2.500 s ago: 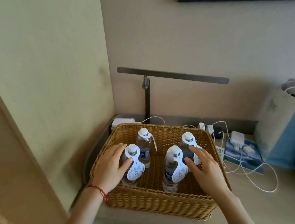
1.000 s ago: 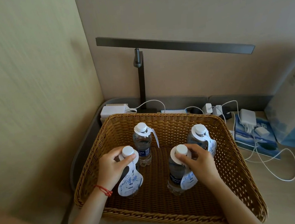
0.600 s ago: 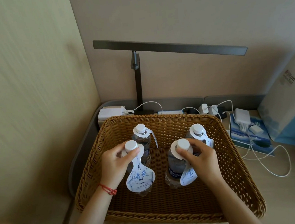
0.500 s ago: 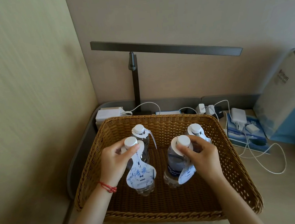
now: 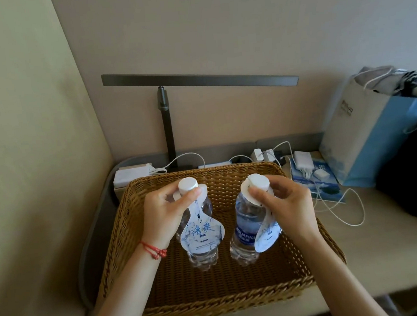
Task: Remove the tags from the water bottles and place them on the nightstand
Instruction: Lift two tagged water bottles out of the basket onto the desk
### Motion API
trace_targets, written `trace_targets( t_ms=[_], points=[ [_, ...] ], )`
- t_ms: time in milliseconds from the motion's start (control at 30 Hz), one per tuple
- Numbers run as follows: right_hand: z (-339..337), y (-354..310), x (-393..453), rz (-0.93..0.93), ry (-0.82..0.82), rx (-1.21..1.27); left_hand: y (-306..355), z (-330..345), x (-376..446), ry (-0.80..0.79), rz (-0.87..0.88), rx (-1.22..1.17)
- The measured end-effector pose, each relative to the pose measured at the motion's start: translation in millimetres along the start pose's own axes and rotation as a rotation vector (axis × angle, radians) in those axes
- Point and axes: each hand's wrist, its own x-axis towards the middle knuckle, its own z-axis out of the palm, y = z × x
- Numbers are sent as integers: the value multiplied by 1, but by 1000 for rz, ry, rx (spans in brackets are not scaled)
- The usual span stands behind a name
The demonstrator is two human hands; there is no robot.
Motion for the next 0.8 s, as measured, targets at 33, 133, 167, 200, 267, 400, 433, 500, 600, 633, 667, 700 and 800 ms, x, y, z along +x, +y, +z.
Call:
trace_targets(
  t_ms=[33, 133, 167, 200, 267, 400, 433, 500, 600, 633, 667, 700, 800],
  points=[
    [-2, -3, -1, -4, 12, -1, 2, 1, 2, -8, 10, -2],
    [-9, -11, -1, -14, 45, 6, 9, 6, 5, -25, 43, -6],
    [-12, -13, -1, -18, 55, 11, 12, 7, 6, -28, 59, 1],
    [-14, -15, 0, -24, 66, 16, 15, 9, 7, -33, 73, 5],
    [-21, -18, 1, -37, 87, 28, 19, 13, 8, -41, 89, -1],
    [-35, -20, 5, -78, 104, 32, 29, 24, 8, -60, 88, -26],
    [-39, -21, 6, -90, 105, 38, 33, 27, 8, -56, 87, -38],
    [-46, -21, 8, -116, 100, 51, 39, 31, 6, -34, 97, -43],
    [-60, -20, 10, -155, 69, 65, 51, 39, 0, 2, 85, -27],
    [-65, -20, 11, -162, 56, 75, 56, 42, -3, 15, 81, -22],
    [-71, -19, 13, -169, 42, 85, 62, 45, -6, 32, 75, -16],
    [-77, -20, 15, -180, 27, 91, 67, 47, -9, 51, 70, -11],
    [-97, -23, 18, -229, -18, 108, 85, 57, -21, 124, 67, -5]
  ],
)
